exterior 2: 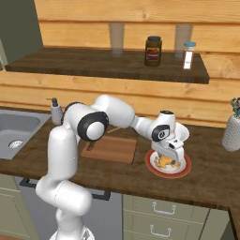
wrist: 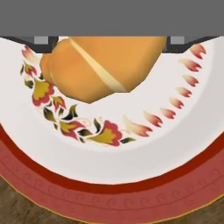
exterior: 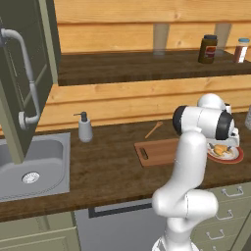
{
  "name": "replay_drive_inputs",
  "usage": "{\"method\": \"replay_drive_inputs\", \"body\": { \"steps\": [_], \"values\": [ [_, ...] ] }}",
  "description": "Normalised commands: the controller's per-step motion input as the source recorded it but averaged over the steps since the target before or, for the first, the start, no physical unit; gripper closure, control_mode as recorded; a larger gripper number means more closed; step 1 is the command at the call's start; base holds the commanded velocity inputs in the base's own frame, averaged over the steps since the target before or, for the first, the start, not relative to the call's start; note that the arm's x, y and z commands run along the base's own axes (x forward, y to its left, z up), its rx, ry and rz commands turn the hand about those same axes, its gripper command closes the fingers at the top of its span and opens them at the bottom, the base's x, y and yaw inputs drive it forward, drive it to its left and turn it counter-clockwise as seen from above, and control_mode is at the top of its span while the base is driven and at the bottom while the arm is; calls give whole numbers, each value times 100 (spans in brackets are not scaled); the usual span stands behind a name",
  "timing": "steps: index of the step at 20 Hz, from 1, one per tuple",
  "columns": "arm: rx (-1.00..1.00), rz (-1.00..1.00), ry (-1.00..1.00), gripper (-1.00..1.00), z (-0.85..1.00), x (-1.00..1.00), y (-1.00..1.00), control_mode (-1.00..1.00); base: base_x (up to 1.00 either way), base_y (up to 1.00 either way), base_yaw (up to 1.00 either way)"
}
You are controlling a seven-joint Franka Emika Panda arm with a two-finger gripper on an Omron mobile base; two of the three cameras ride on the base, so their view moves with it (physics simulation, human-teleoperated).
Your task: From the different types of pastries on the counter, select a croissant and place it on the cutting board. Then retrieve a jar of jam from the cabinet and place it alongside the croissant on the cutting board.
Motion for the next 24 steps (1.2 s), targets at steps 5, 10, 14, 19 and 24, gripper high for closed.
{"method": "replay_drive_inputs", "body": {
  "steps": [5, 10, 14, 19, 24],
  "values": [
    [0, -5, 0, 100, -4, 0, 0, -100, 0, 0, 0],
    [0, -7, 0, 100, 31, 0, 2, -100, 0, 0, 0],
    [-2, -7, 1, 100, 58, 0, 24, -100, 0, 0, 0],
    [-13, -5, 7, 100, 34, 0, 61, -100, 0, 0, 0],
    [-18, -7, 6, 100, 0, 0, 99, -100, 0, 0, 0]
  ]
}}
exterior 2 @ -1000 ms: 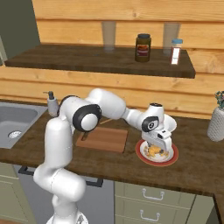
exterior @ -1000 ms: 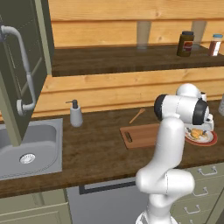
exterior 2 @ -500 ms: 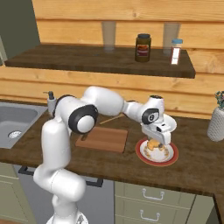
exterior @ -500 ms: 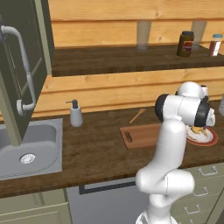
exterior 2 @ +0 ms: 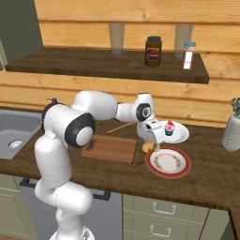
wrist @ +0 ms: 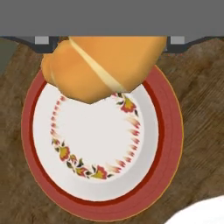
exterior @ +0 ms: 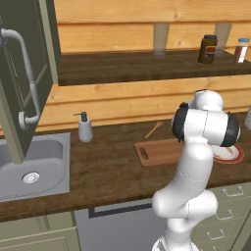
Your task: From the different types of pastries on the counter, select a croissant and place it on the cutting board. Then retrieve a jar of jam from the cabinet and place it alongside the croissant on the cutting board.
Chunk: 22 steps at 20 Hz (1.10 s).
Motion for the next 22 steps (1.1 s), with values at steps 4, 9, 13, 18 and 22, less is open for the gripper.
{"method": "replay_drive_inputs", "body": {
  "steps": [4, 9, 13, 18, 22],
  "values": [
    [-17, -11, 7, 100, 0, 0, 100, -100, 0, 0, 0],
    [-17, -11, 9, 100, 0, 0, 100, -100, 0, 0, 0],
    [-10, -8, 5, 100, 0, 14, 87, -100, 0, 0, 0],
    [-1, -5, 0, 100, -1, 44, 56, -100, 0, 0, 0],
    [0, -1, 0, 100, -11, 73, 46, -100, 0, 0, 0]
  ]
}}
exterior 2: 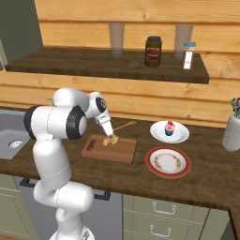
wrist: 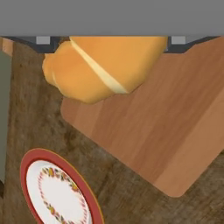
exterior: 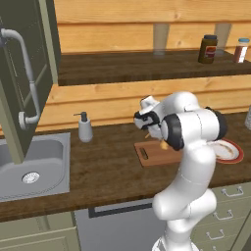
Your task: From the different types of pastries on the counter, select a croissant and place it on the cutting board. Then retrieve a jar of jam from the cabinet and place it alongside the croissant on the cutting board.
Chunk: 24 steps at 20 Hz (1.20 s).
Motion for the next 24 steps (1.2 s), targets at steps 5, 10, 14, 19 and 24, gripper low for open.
{"method": "replay_drive_inputs", "body": {
  "steps": [5, 10, 14, 19, 24],
  "values": [
    [0, 0, -4, 100, -15, 34, 25, -100, 0, 0, 0],
    [0, 0, -8, 100, -33, 4, 3, -100, 0, 0, 0],
    [0, 0, -9, 100, -40, 0, 0, -100, 0, 0, 0],
    [0, 0, -11, -100, -30, 5, 10, -100, 0, 0, 0],
    [0, 0, -13, -100, -8, 3, 12, -100, 0, 0, 0]
  ]
}}
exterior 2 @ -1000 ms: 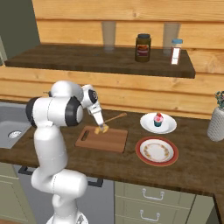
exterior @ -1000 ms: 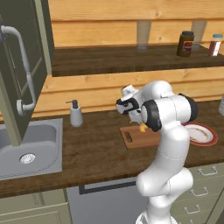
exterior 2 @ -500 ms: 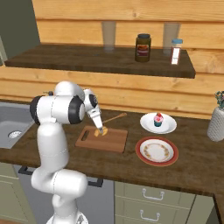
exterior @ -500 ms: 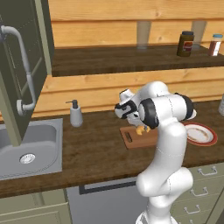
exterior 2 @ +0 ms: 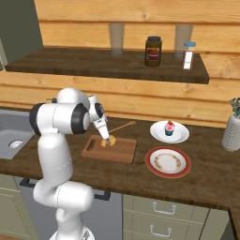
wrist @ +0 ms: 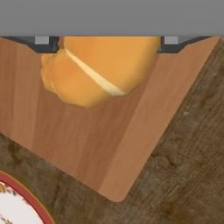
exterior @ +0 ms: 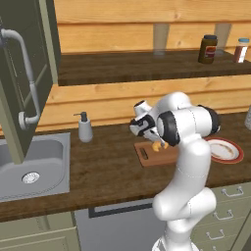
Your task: From the different types of pastries on the counter, select a croissant and place it on the cutting board. Then retrieve a jar of jam from the cabinet and place it alongside the croissant on the cutting board.
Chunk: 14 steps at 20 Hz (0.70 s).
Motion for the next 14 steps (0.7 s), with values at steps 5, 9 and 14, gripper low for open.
{"method": "replay_drive_inputs", "body": {
  "steps": [5, 9, 14],
  "values": [
    [0, 0, -5, -100, 15, 0, 0, -100, 0, 0, 0],
    [0, 0, 0, -100, 15, 0, 0, -100, 0, 0, 0],
    [0, 0, -1, -100, 36, -4, 7, -100, 0, 0, 0]
  ]
}}
